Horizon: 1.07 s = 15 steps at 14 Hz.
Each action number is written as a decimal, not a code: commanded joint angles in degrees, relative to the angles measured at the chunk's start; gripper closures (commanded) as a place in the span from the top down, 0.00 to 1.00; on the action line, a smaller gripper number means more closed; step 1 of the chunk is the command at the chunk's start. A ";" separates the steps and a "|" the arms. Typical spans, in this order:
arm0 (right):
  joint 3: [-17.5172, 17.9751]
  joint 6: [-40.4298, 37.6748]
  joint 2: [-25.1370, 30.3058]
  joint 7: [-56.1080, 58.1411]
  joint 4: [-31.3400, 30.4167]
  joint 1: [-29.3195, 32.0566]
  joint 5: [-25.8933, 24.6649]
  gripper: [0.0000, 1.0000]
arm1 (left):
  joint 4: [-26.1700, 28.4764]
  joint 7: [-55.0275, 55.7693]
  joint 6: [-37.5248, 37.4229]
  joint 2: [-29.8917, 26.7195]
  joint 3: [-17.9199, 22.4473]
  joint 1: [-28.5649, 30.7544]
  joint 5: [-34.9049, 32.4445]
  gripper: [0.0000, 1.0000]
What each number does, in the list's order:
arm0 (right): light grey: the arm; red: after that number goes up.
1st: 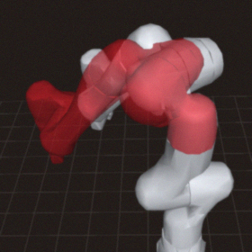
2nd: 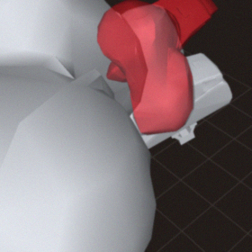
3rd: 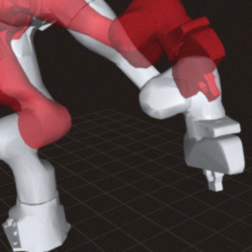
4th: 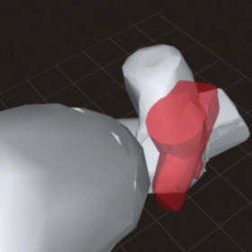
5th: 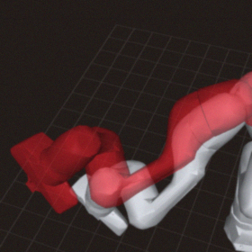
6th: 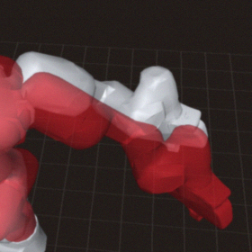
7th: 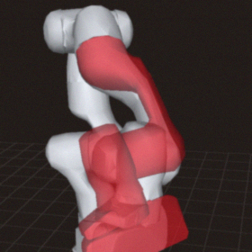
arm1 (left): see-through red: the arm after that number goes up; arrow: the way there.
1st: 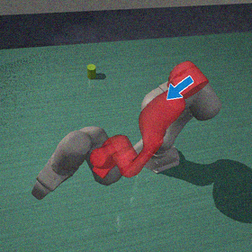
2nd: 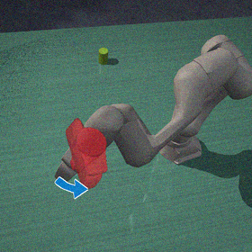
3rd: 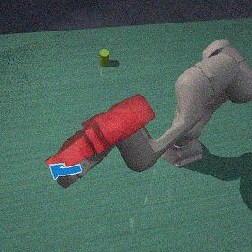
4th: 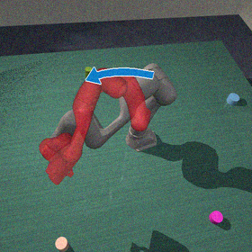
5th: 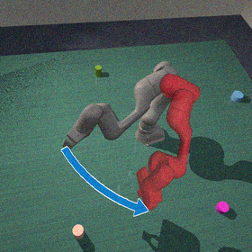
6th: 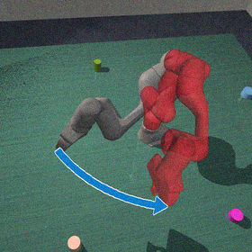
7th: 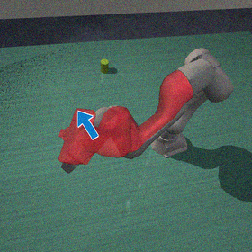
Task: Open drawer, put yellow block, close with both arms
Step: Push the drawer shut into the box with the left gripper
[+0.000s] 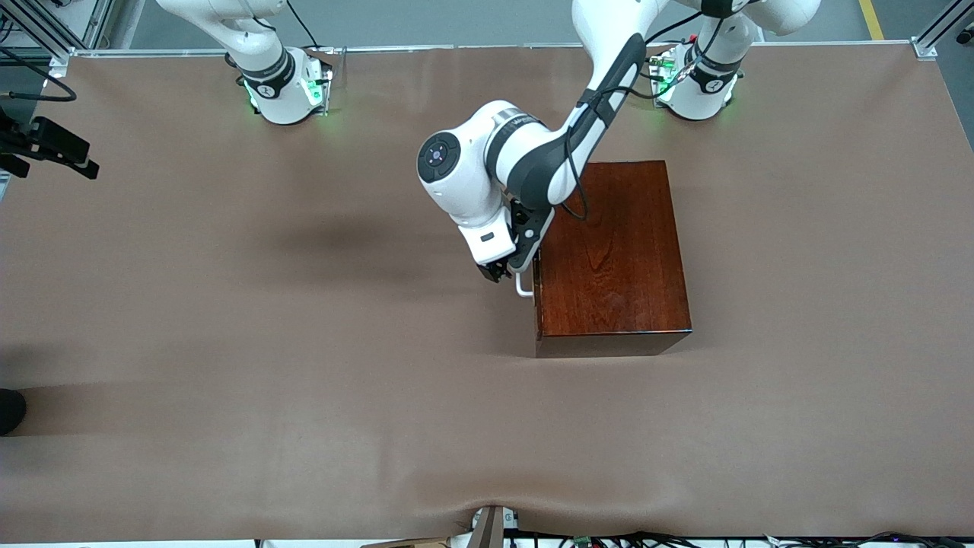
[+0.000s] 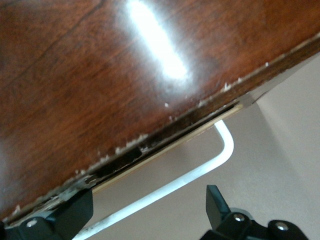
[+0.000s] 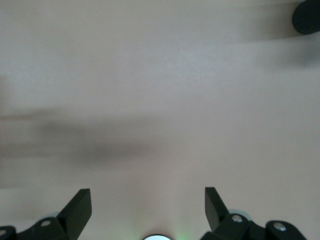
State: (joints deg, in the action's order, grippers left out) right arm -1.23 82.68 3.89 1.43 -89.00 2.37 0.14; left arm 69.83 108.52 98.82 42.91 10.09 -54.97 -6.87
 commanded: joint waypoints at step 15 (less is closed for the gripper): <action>1.41 -1.38 -0.20 -0.29 1.55 0.80 0.30 1.00 | 0.40 -16.99 3.93 -13.80 -0.25 6.09 2.29 1.00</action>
State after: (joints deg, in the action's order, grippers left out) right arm -0.57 82.59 3.89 1.43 -88.58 2.37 0.19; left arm 68.55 96.57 102.10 32.42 10.12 -51.92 -6.35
